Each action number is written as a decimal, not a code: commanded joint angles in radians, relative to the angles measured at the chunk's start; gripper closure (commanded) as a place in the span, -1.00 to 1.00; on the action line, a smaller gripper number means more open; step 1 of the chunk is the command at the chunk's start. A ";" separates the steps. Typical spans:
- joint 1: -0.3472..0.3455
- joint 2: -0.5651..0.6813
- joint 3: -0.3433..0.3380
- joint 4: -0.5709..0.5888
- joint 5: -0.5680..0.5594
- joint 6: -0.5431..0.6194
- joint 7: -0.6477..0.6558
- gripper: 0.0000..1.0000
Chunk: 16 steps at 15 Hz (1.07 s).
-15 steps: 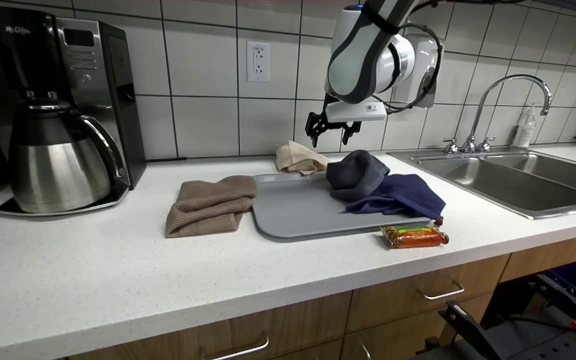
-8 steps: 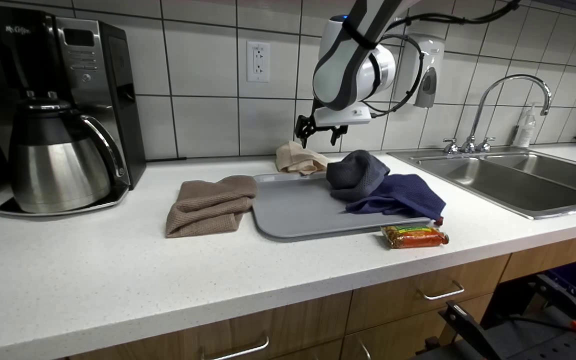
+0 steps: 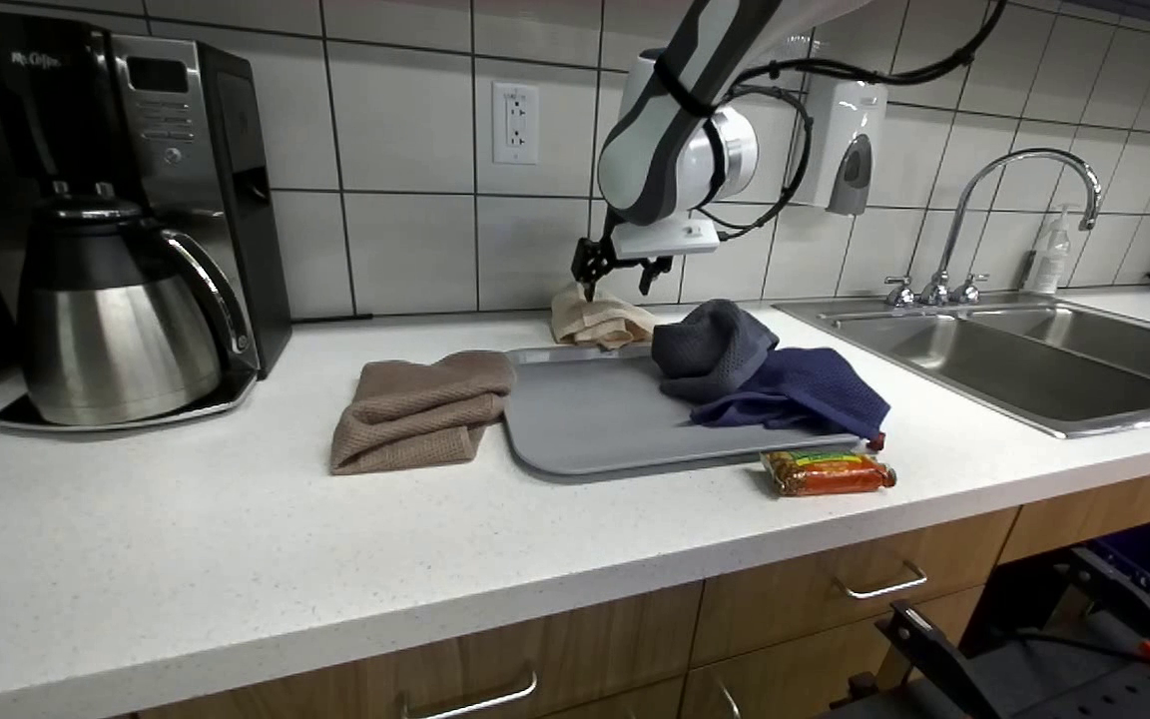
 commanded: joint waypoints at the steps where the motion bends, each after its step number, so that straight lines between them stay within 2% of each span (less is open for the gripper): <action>1: -0.039 0.045 0.046 0.096 0.031 -0.078 -0.071 -1.00; 7: -0.043 0.112 0.063 0.174 0.031 -0.125 -0.081 -1.00; 16: -0.014 0.199 0.035 0.254 0.015 -0.088 -0.056 -1.00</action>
